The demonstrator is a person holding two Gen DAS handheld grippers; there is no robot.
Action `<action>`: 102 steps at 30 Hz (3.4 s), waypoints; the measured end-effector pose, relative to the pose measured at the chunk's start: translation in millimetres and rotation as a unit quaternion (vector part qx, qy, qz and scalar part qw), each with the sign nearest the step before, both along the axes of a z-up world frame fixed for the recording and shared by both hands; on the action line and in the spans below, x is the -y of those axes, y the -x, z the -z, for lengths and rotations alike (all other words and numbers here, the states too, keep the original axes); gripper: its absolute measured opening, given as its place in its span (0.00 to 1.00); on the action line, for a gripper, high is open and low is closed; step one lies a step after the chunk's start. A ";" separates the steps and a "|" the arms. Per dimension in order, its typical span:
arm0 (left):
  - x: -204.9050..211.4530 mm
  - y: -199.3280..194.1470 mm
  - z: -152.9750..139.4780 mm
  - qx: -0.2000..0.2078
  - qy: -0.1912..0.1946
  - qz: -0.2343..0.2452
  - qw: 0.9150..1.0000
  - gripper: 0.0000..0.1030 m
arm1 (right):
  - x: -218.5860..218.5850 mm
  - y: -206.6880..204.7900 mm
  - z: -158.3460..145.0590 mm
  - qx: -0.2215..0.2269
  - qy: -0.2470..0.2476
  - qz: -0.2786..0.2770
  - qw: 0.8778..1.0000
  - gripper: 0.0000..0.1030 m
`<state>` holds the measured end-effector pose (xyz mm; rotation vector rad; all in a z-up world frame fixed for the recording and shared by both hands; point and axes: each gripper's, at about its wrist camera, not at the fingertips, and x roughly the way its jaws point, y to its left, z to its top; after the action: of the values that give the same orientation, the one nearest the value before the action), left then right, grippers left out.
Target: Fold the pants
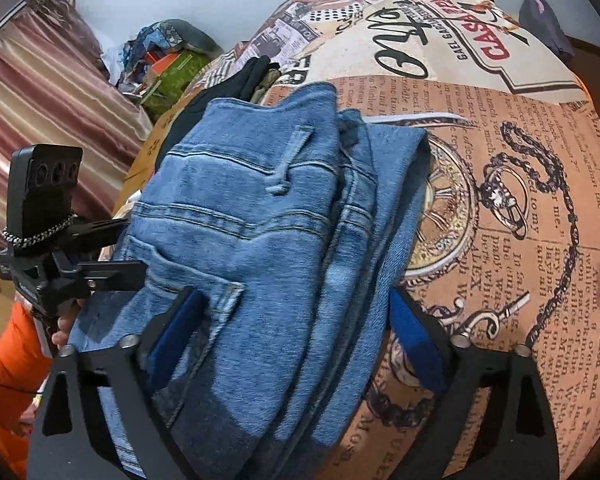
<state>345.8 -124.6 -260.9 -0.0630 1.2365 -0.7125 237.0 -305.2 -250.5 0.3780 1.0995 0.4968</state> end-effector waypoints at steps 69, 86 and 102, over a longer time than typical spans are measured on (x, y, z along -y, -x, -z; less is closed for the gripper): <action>-171.8 -156.9 -106.5 0.262 -0.055 -0.126 0.955 0.53 | -180.6 -205.5 -104.7 0.194 0.063 -0.037 0.978 0.21; -216.1 -231.2 -6.5 0.151 -0.036 -0.192 0.969 0.53 | -184.7 -266.1 -31.4 0.136 0.100 -0.031 0.985 0.19; -195.3 -70.4 -165.7 0.325 -0.071 -0.243 0.911 0.53 | -168.9 -147.2 -144.7 0.250 0.089 -0.020 0.964 0.19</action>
<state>416.2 70.7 -95.2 -0.0080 0.5844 -0.1692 384.2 -136.3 -105.8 0.0613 0.6540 0.4905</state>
